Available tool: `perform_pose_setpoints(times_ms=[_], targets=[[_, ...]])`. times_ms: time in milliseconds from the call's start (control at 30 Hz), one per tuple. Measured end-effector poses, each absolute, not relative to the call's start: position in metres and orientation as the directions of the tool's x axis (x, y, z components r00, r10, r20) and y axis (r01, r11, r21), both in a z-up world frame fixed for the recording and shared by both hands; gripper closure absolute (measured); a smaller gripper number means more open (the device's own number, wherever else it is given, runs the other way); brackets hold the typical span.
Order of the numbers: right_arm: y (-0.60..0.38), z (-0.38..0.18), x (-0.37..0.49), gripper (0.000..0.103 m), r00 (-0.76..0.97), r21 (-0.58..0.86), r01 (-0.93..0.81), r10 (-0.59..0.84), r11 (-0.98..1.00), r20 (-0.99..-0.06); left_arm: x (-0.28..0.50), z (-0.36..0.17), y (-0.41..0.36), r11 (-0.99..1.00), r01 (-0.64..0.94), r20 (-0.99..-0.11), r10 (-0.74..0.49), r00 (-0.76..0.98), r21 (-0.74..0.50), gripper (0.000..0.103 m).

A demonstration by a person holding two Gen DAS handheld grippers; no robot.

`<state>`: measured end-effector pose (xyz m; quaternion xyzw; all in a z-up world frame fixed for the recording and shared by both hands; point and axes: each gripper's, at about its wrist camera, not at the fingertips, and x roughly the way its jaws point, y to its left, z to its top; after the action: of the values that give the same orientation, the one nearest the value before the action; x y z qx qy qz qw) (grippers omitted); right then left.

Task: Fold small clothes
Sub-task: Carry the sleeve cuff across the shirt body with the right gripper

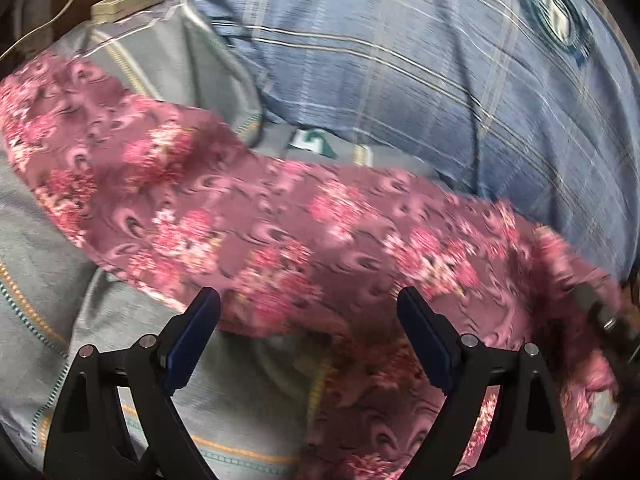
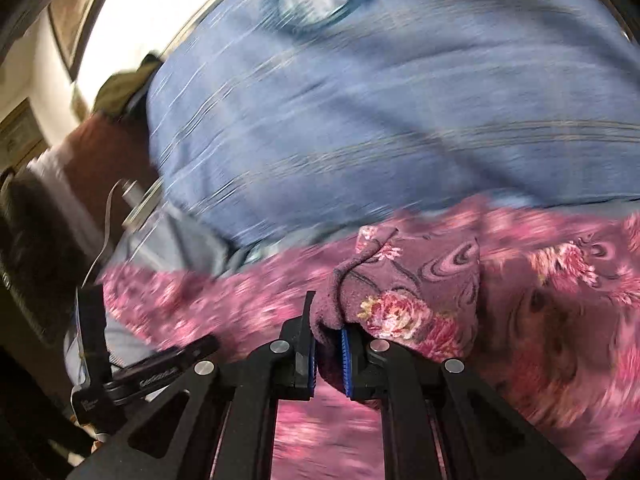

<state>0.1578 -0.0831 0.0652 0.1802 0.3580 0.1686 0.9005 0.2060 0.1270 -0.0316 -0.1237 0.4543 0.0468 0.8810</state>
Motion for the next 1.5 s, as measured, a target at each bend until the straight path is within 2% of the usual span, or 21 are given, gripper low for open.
perform_pose_setpoints(times_ms=[133, 200, 267, 333, 433, 467, 500, 633, 733, 800, 867, 967, 1000, 1033, 1100, 1200, 1300, 1400, 1433, 1500], targets=[[-0.033, 0.054, 0.169, 0.092, 0.637, 0.450, -0.228, 0.482, 0.863, -0.602, 0.206, -0.028, 0.144, 0.949, -0.239, -0.805, -0.026, 0.593, -0.207, 0.012], [-0.018, 0.039, 0.178, 0.076, 0.590, 0.470, -0.206, 0.493, 0.858, -0.639, 0.205, -0.028, 0.150, 0.941, -0.253, -0.804, -0.031, 0.594, -0.223, 0.012], [-0.013, 0.024, 0.183, 0.067, 0.531, 0.489, -0.179, 0.502, 0.854, -0.683, 0.206, -0.028, 0.153, 0.934, -0.259, -0.804, -0.049, 0.592, -0.247, 0.012], [-0.016, 0.020, 0.175, 0.067, 0.503, 0.491, -0.183, 0.510, 0.852, -0.698, 0.206, -0.027, 0.151, 0.928, -0.250, -0.802, -0.080, 0.592, -0.277, 0.012], [-0.042, 0.034, 0.146, 0.066, 0.514, 0.507, -0.219, 0.540, 0.834, -0.666, 0.205, -0.024, 0.137, 0.931, -0.194, -0.798, -0.142, 0.585, -0.308, 0.012], [-0.056, 0.039, 0.136, 0.063, 0.527, 0.511, -0.216, 0.540, 0.832, -0.656, 0.205, -0.023, 0.130, 0.935, -0.170, -0.800, -0.162, 0.578, -0.312, 0.012], [-0.080, 0.045, 0.121, 0.058, 0.553, 0.507, -0.189, 0.518, 0.841, -0.652, 0.206, -0.024, 0.120, 0.939, -0.134, -0.804, -0.191, 0.562, -0.317, 0.012], [-0.180, 0.056, 0.085, 0.055, 0.666, 0.465, -0.010, 0.352, 0.885, -0.657, 0.206, -0.035, 0.083, 0.919, -0.005, -0.809, -0.344, 0.476, -0.394, 0.012], [-0.255, 0.053, 0.068, 0.052, 0.705, 0.444, 0.192, 0.192, 0.875, -0.683, 0.204, -0.035, 0.064, 0.883, 0.033, -0.772, -0.427, 0.470, -0.468, 0.012], [-0.292, 0.047, 0.062, 0.052, 0.704, 0.479, 0.284, 0.159, 0.830, -0.692, 0.199, -0.024, 0.051, 0.882, 0.080, -0.745, -0.438, 0.503, -0.465, 0.012], [-0.310, 0.041, 0.062, 0.052, 0.704, 0.512, 0.316, 0.164, 0.799, -0.691, 0.188, -0.006, 0.030, 0.926, 0.161, -0.736, -0.370, 0.567, -0.342, 0.012], [-0.311, 0.032, 0.077, 0.052, 0.698, 0.527, 0.306, 0.189, 0.793, -0.690, 0.166, 0.011, 0.005, 0.976, 0.212, -0.695, -0.183, 0.696, -0.044, 0.012], [-0.308, 0.031, 0.082, 0.052, 0.682, 0.507, 0.323, 0.175, 0.799, -0.710, 0.159, 0.012, -0.005, 0.973, 0.216, -0.667, -0.107, 0.737, 0.082, 0.012], [-0.302, 0.033, 0.085, 0.052, 0.682, 0.487, 0.343, 0.144, 0.803, -0.717, 0.155, 0.012, -0.007, 0.966, 0.208, -0.652, -0.059, 0.756, 0.154, 0.012], [-0.284, 0.048, 0.086, 0.052, 0.750, 0.530, 0.263, 0.174, 0.806, -0.638, 0.153, 0.006, -0.011, 0.947, 0.188, -0.638, 0.022, 0.770, 0.260, 0.012], [-0.243, 0.058, 0.102, 0.050, 0.720, 0.536, 0.107, 0.307, 0.837, -0.622, 0.167, -0.004, -0.010, 0.951, 0.217, -0.685, -0.005, 0.728, 0.223, 0.012], [-0.205, 0.060, 0.114, 0.051, 0.686, 0.479, 0.052, 0.317, 0.876, -0.655, 0.178, -0.015, -0.017, 0.946, 0.253, -0.716, -0.035, 0.697, 0.201, 0.012], [-0.201, 0.057, 0.112, 0.051, 0.687, 0.497, 0.065, 0.323, 0.865, -0.651, 0.191, -0.020, -0.013, 0.953, 0.113, -0.668, 0.110, 0.736, 0.281, 0.013], [-0.201, 0.058, 0.110, 0.051, 0.689, 0.492, 0.075, 0.312, 0.867, -0.654, 0.201, -0.016, 0.006, 0.970, 0.022, -0.678, 0.153, 0.719, 0.242, 0.018], [-0.210, 0.058, 0.103, 0.050, 0.696, 0.471, 0.094, 0.280, 0.877, -0.661, 0.215, -0.008, 0.050, 0.991, -0.103, -0.730, 0.136, 0.670, 0.089, 0.025]])
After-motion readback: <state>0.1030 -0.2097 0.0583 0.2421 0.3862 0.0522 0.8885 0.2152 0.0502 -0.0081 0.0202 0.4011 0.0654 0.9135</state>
